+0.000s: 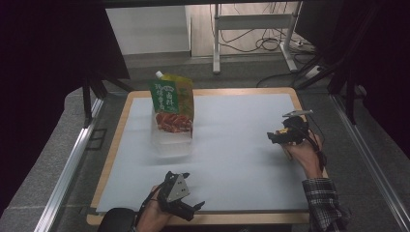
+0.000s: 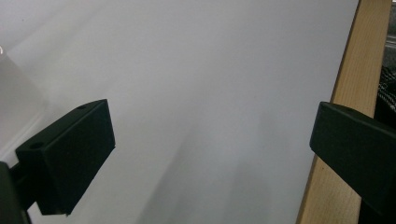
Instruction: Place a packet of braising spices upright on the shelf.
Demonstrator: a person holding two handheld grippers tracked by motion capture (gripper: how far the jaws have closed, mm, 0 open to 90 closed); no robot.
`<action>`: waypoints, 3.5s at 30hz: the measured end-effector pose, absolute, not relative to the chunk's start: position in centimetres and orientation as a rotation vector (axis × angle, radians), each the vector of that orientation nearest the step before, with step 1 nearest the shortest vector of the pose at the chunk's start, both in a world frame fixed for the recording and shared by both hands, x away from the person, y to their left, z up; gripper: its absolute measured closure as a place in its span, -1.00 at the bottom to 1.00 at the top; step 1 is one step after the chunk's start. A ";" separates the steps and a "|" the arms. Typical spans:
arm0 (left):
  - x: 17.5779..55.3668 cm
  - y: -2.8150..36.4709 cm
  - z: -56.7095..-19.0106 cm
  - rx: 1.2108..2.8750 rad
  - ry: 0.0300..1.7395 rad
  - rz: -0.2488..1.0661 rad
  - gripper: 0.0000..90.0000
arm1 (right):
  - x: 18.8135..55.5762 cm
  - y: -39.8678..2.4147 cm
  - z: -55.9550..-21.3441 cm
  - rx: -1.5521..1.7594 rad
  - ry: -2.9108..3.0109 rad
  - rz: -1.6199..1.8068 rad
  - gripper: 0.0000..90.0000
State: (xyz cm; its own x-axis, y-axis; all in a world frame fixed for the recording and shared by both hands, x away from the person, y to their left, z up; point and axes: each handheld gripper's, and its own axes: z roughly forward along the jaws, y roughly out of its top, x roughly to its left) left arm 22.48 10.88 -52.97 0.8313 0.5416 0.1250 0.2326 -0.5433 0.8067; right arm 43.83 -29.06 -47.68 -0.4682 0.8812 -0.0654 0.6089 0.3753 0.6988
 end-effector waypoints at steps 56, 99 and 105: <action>22.4 10.8 -52.9 2.155 0.555 0.472 -1.00 | 41.7 -27.6 -48.1 1.285 2.331 0.808 -0.29; 22.3 10.7 -52.9 2.160 0.546 0.475 -1.00 | 38.1 -19.0 -50.2 0.963 2.651 0.830 -0.47; 22.3 10.7 -52.9 2.159 0.544 0.473 -1.00 | 38.6 -19.0 -50.0 1.018 2.703 0.742 -0.58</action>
